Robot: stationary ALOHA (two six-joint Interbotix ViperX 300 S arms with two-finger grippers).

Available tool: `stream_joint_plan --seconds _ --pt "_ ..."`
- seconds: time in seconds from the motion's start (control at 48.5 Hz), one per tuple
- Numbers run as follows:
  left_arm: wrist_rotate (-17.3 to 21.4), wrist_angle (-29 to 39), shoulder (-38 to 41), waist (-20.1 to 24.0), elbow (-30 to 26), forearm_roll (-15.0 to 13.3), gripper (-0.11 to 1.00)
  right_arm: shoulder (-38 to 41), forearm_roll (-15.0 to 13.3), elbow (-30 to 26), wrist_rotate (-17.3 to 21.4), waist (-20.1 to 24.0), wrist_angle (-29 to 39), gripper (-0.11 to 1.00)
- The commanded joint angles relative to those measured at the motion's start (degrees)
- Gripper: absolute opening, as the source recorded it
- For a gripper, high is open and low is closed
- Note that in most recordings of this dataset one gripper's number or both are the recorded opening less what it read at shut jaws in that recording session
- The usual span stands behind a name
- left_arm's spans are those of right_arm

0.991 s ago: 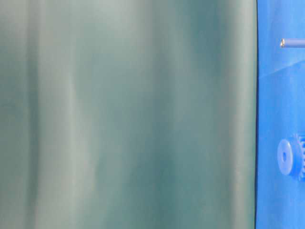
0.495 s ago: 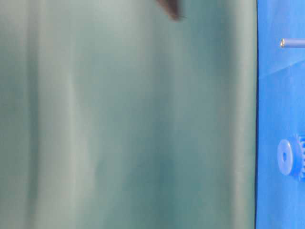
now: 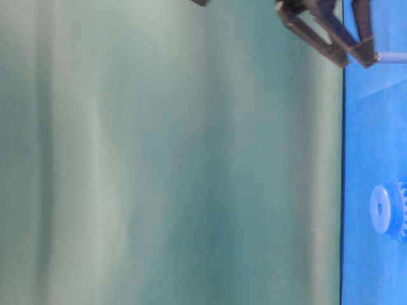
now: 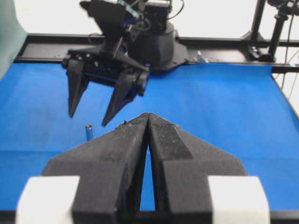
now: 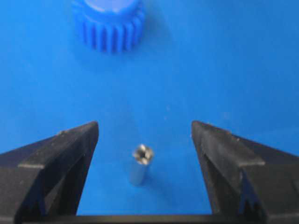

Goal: Insert the shaft placed at a random location into the center hole of the small gear at another random location.
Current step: 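Move the right gripper left toward the small silver shaft, fingers open, then close the right gripper around the upright silver shaft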

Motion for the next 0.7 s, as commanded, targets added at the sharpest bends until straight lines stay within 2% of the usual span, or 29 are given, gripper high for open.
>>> stream_joint_plan --seconds 0.0,0.268,0.372,0.681 --pt "0.00 -0.26 0.18 -0.09 -0.53 0.00 0.00 1.67 0.44 -0.88 0.00 -0.18 -2.29 0.65" --pt "-0.09 -0.35 0.18 -0.09 -0.53 0.00 0.00 3.87 1.23 -0.79 0.09 -0.18 -4.31 0.63" --pt "-0.09 -0.35 0.18 -0.09 -0.62 0.00 0.00 3.87 1.14 -0.79 0.18 -0.18 -4.31 0.57" --pt "-0.09 -0.26 0.09 -0.09 -0.62 0.00 0.00 3.87 0.35 -0.62 0.18 0.70 -3.96 0.07"
